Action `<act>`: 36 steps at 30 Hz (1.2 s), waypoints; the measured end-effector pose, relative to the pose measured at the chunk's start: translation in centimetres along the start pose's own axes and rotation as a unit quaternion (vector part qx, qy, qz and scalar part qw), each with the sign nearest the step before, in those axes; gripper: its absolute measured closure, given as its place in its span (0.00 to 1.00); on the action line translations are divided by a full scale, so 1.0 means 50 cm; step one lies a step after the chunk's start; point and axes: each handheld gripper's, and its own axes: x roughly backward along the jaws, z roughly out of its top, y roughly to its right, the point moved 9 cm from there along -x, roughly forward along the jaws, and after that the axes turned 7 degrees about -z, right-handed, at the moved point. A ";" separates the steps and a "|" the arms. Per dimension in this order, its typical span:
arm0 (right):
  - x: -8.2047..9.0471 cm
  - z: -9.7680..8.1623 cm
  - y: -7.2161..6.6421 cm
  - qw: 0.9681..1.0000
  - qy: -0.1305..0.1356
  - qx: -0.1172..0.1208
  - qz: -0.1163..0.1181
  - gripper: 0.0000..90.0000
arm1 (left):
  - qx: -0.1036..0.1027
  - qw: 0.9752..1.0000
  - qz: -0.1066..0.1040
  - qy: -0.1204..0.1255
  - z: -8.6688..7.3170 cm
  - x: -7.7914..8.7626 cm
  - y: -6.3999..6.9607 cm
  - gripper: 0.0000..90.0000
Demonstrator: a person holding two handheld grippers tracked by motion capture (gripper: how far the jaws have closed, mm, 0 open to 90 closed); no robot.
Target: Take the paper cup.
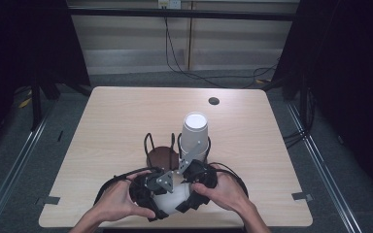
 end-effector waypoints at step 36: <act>0.029 0.004 0.009 1.000 0.026 0.004 0.013 0.28 | 0.008 0.994 -0.029 0.109 0.009 0.036 -0.010 0.16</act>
